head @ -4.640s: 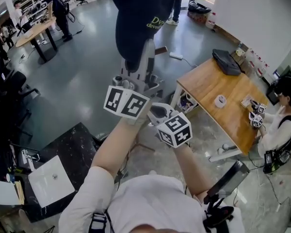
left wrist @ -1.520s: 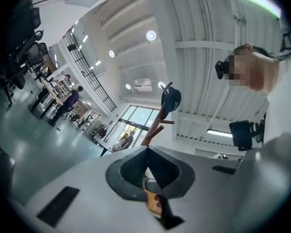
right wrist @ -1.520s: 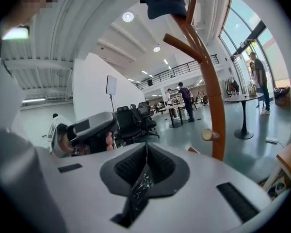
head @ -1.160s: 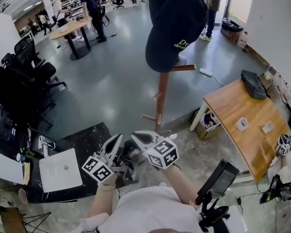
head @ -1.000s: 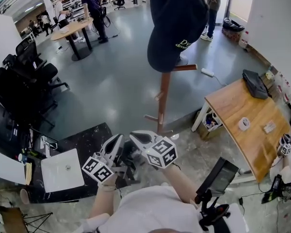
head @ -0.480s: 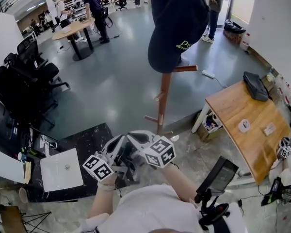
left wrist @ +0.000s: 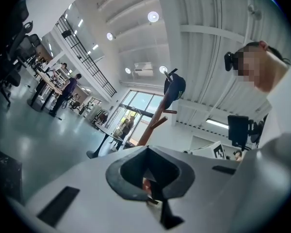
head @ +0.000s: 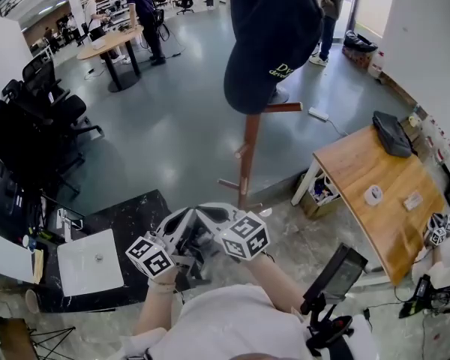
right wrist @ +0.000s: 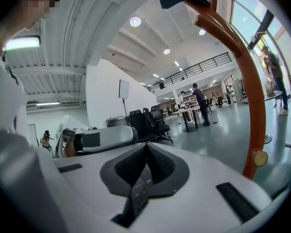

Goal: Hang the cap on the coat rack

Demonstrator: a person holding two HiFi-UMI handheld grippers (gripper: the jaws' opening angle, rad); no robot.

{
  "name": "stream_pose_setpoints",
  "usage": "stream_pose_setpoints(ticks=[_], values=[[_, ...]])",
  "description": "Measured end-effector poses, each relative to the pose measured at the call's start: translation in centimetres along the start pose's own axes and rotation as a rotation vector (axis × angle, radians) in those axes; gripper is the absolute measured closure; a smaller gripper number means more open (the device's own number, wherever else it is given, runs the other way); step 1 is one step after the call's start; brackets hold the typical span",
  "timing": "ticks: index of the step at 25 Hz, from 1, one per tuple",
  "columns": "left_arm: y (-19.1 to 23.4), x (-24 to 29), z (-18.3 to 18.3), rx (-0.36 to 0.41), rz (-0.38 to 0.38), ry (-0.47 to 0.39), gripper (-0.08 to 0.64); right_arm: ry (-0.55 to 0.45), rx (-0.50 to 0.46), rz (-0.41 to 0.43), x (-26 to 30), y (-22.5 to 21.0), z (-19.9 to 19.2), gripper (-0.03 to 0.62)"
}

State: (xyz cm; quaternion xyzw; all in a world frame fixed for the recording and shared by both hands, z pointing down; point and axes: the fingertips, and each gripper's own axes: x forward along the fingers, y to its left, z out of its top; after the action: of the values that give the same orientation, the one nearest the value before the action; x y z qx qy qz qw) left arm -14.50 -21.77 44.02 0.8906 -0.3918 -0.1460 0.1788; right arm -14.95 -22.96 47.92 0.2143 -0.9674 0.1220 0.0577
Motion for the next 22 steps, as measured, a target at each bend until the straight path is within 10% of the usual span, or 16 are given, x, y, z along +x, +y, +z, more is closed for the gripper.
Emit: stream_pose_setpoints(ticks=[22], values=[[0.6,0.6,-1.2,-0.016,0.021,0.008,0.551,0.002,0.007,-0.049,-0.9,-1.5,-0.8,0.571]])
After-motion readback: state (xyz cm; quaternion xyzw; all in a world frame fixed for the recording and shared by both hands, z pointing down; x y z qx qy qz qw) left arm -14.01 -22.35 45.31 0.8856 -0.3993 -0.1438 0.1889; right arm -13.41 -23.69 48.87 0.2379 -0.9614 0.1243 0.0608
